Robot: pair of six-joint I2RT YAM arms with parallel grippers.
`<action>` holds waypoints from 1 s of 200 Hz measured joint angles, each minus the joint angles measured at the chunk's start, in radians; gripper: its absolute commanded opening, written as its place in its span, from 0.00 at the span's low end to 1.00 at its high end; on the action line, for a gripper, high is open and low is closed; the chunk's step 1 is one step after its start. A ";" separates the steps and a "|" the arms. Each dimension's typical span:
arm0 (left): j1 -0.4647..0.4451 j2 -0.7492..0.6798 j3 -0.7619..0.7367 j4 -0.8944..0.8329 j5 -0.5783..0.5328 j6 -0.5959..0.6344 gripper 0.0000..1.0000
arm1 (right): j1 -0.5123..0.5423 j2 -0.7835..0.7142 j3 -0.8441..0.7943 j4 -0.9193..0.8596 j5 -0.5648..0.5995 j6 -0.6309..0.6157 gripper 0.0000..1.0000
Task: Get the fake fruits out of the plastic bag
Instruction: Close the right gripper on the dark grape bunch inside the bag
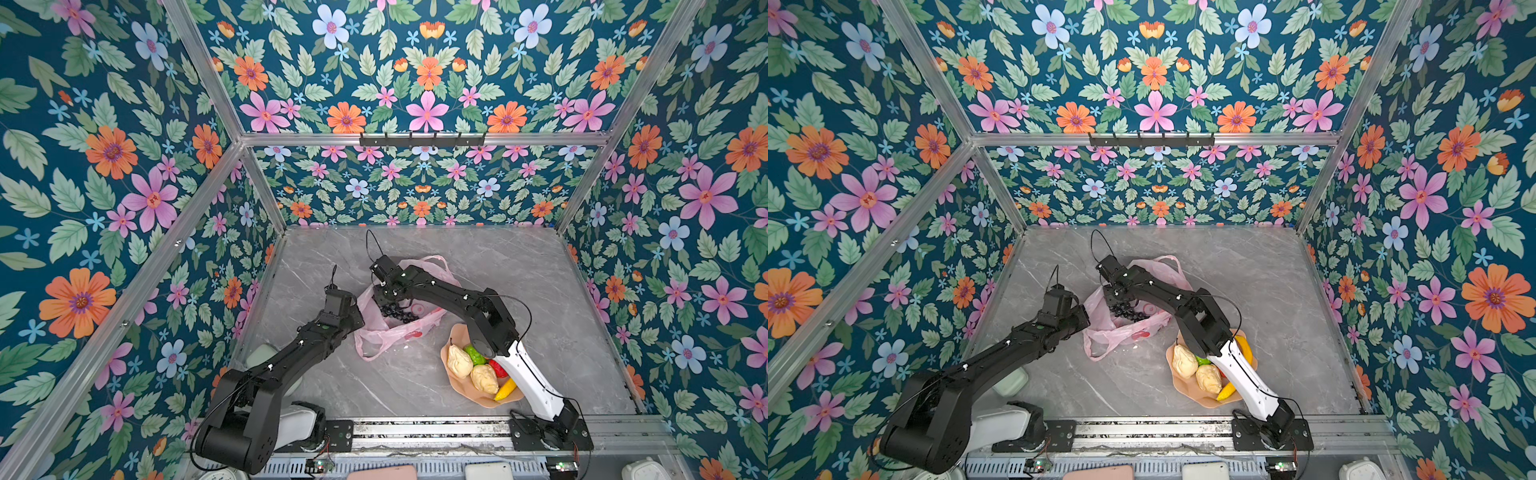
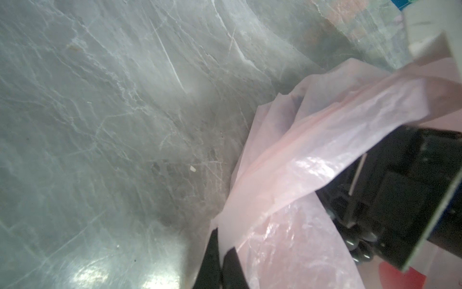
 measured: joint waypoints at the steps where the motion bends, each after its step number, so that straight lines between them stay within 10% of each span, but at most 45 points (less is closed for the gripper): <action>1: 0.000 0.000 0.000 0.000 0.000 0.000 0.00 | 0.000 -0.002 -0.002 0.001 0.000 0.000 0.37; 200: 0.048 0.074 0.100 -0.010 -0.143 -0.074 0.00 | 0.000 -0.277 -0.365 0.208 -0.076 -0.008 0.23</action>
